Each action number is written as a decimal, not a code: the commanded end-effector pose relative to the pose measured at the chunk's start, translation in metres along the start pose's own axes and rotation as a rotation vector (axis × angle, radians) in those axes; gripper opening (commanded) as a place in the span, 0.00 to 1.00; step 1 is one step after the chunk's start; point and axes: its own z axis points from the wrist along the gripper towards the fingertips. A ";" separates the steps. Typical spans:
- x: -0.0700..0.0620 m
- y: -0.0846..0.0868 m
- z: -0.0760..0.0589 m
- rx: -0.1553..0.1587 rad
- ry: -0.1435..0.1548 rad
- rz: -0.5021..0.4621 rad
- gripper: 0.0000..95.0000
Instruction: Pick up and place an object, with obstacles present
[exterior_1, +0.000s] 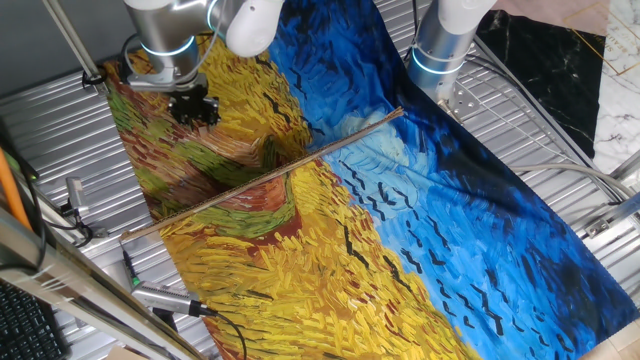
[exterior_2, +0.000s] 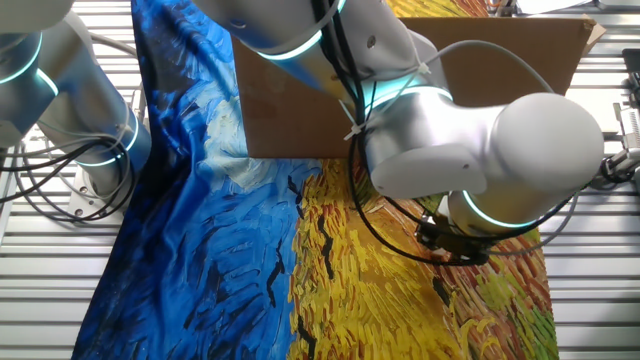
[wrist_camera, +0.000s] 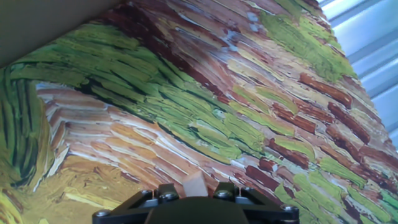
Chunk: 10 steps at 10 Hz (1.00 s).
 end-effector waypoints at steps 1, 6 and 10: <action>-0.001 0.000 0.000 -0.009 -0.012 -0.028 0.40; -0.001 0.000 0.000 -0.012 -0.018 -0.042 0.20; -0.002 0.000 0.001 -0.012 -0.014 -0.043 0.20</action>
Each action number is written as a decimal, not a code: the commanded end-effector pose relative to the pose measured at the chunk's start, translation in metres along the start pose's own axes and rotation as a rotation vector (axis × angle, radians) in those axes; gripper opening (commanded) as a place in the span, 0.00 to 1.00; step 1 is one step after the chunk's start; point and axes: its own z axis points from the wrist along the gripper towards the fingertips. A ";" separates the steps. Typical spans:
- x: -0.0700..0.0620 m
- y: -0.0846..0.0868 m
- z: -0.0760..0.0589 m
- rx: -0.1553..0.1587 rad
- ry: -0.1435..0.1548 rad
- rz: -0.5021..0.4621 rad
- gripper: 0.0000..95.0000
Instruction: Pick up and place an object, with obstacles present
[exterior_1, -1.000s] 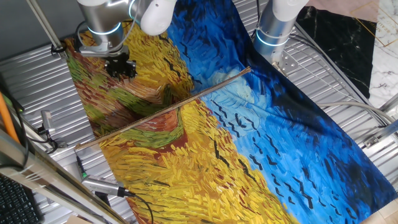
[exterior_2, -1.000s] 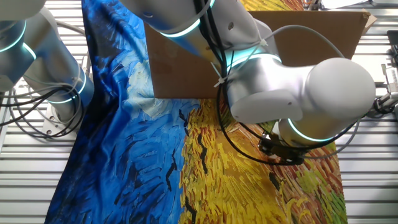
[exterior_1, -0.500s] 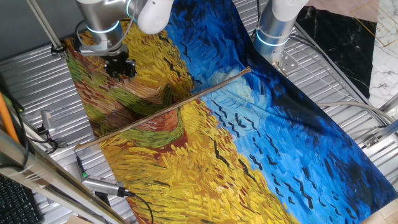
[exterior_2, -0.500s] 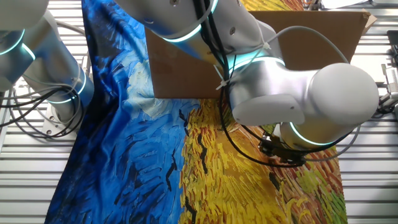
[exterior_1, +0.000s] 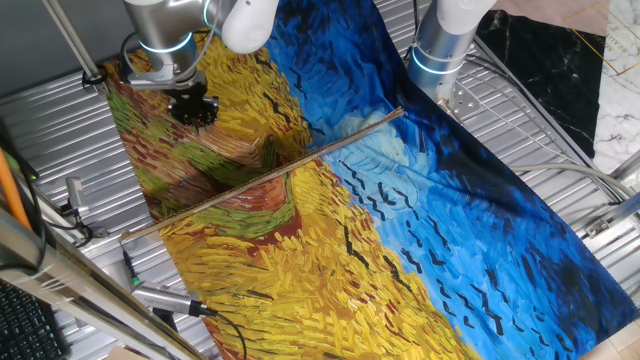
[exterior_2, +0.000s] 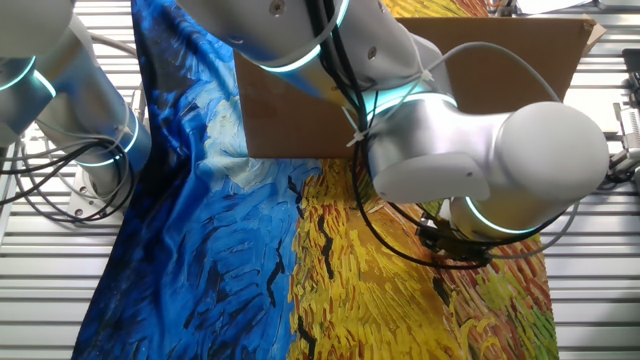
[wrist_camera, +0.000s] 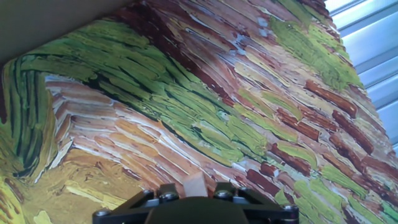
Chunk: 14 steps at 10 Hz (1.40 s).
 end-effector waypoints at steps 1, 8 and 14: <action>0.000 0.000 0.000 -0.001 0.000 0.001 0.20; -0.001 0.000 0.002 -0.005 -0.002 0.000 0.40; -0.003 0.001 0.004 -0.008 -0.003 0.005 0.40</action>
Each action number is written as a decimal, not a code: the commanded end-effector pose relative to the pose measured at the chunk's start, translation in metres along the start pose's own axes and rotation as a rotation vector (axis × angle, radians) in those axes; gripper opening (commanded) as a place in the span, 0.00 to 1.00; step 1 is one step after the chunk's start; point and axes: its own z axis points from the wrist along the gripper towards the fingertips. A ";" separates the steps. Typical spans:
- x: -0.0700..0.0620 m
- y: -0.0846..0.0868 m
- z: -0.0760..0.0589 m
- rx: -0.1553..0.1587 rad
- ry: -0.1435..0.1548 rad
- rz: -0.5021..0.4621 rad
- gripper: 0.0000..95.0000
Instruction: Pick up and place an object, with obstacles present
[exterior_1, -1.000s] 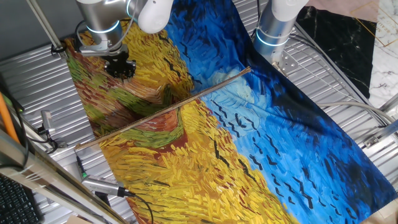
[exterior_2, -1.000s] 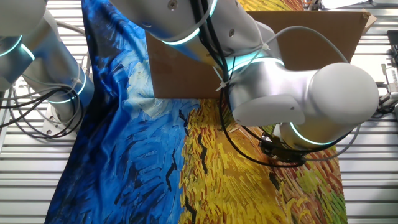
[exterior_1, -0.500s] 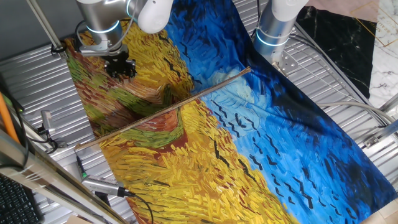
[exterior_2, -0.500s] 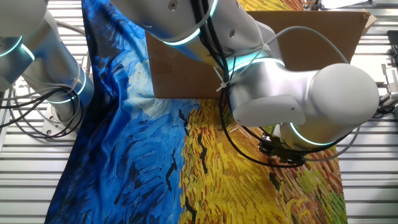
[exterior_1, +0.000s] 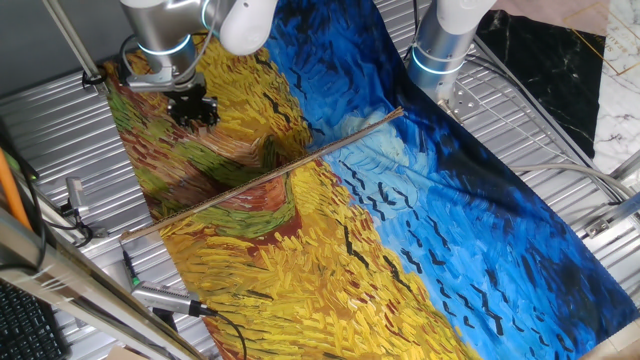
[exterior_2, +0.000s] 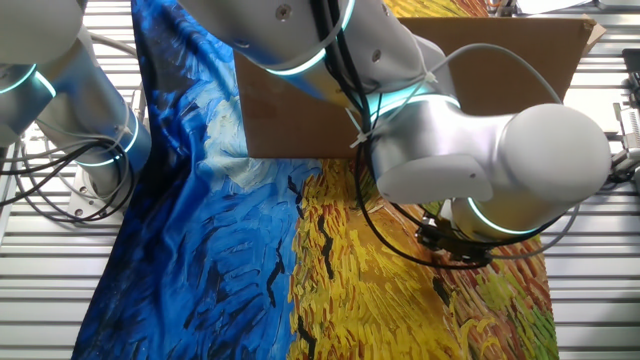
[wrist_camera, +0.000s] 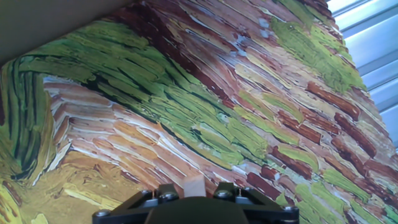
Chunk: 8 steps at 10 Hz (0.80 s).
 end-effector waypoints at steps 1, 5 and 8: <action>-0.001 0.001 0.000 0.002 0.004 0.002 0.40; -0.001 0.001 0.001 0.002 0.007 0.009 0.40; -0.001 0.001 0.001 0.003 0.007 0.011 0.20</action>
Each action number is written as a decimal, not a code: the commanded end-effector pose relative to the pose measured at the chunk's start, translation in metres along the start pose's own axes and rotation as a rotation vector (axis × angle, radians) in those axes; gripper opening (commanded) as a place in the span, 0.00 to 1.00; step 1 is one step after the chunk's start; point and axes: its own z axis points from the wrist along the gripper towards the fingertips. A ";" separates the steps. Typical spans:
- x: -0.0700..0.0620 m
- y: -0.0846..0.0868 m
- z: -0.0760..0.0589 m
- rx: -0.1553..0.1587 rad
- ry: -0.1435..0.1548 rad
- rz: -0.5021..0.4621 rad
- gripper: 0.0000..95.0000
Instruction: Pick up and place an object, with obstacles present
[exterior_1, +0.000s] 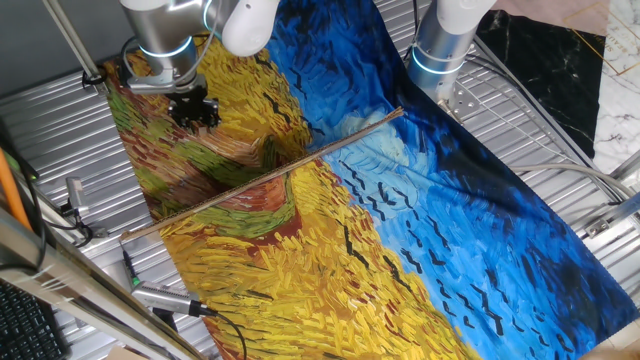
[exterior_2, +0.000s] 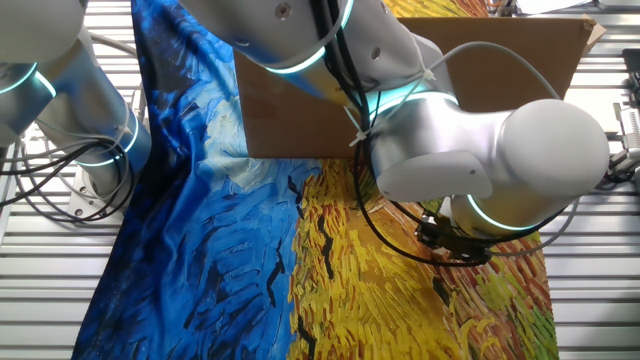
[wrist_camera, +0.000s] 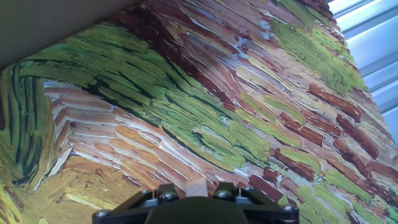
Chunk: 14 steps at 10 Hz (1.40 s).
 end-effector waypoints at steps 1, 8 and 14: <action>0.000 0.000 0.000 0.000 0.000 0.000 0.20; 0.000 0.003 -0.010 0.003 0.001 0.038 0.00; 0.010 0.016 -0.056 -0.011 0.017 0.091 0.00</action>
